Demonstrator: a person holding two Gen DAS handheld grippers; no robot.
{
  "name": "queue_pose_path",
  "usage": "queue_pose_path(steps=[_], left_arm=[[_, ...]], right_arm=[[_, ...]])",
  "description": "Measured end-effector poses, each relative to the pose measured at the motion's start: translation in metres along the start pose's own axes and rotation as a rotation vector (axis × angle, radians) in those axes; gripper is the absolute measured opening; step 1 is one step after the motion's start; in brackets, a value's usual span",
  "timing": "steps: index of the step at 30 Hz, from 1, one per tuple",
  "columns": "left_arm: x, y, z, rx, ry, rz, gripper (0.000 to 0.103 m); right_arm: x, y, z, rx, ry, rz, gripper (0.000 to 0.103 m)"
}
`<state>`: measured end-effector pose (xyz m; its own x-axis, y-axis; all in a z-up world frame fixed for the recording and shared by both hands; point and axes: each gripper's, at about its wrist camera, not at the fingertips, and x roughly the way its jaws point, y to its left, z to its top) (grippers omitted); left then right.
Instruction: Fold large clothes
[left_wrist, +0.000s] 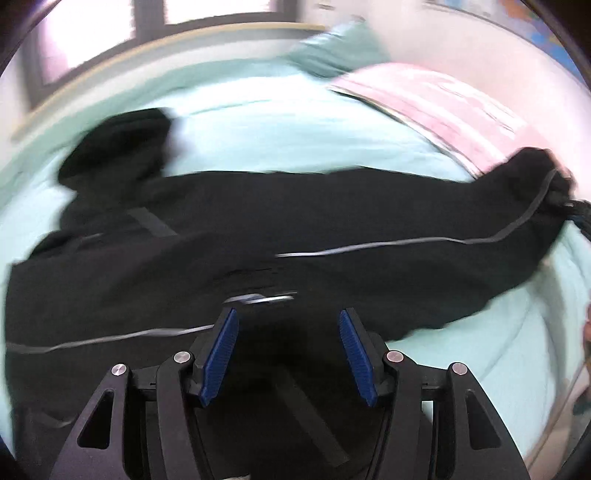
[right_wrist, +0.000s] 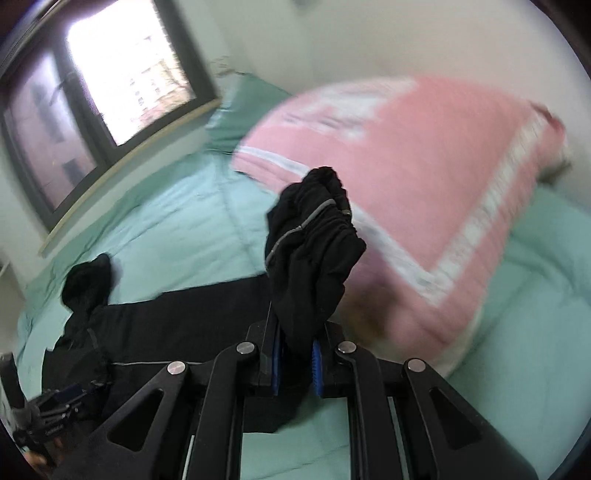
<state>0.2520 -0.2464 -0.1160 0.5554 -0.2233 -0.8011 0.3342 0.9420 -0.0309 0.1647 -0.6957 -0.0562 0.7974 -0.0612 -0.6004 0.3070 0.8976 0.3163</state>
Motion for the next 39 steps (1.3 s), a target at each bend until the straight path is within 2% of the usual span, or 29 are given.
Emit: queue_pose_path(steps=[5, 9, 14, 20, 23, 26, 30, 34, 36, 38, 39], left_arm=[[-0.037, 0.052, -0.012, -0.083, -0.071, 0.040, 0.059], [-0.055, 0.100, -0.026, -0.191, -0.077, -0.016, 0.059], [-0.064, 0.136, -0.049, -0.235, -0.078, -0.029, 0.059], [-0.078, 0.171, -0.070, -0.223, -0.078, -0.030, 0.059], [-0.082, 0.192, -0.082, -0.227, -0.080, -0.015, 0.059], [-0.079, 0.221, -0.093, -0.276, -0.084, 0.065, 0.059], [-0.069, 0.259, -0.105, -0.370, -0.023, 0.000, 0.059], [-0.065, 0.270, -0.105, -0.382, -0.023, -0.036, 0.059], [-0.062, 0.264, -0.099, -0.384, -0.036, -0.092, 0.059], [-0.058, 0.259, -0.091, -0.387, -0.042, -0.159, 0.059], [-0.053, 0.254, -0.085, -0.389, -0.042, -0.203, 0.059]], right_arm=[[-0.013, 0.096, 0.008, -0.144, -0.011, 0.085, 0.016], [-0.024, 0.192, -0.009, -0.303, 0.006, 0.151, 0.016], [-0.021, 0.292, -0.051, -0.458, 0.057, 0.199, 0.016], [0.028, 0.384, -0.122, -0.555, 0.204, 0.250, 0.016], [0.058, 0.412, -0.155, -0.576, 0.274, 0.274, 0.016], [0.083, 0.429, -0.185, -0.575, 0.336, 0.282, 0.016], [0.126, 0.430, -0.224, -0.531, 0.405, 0.251, 0.018], [0.134, 0.412, -0.222, -0.395, 0.445, 0.319, 0.021], [0.128, 0.404, -0.214, -0.361, 0.474, 0.358, 0.029], [0.113, 0.399, -0.206, -0.345, 0.490, 0.405, 0.054], [0.104, 0.397, -0.203, -0.342, 0.491, 0.438, 0.059]])
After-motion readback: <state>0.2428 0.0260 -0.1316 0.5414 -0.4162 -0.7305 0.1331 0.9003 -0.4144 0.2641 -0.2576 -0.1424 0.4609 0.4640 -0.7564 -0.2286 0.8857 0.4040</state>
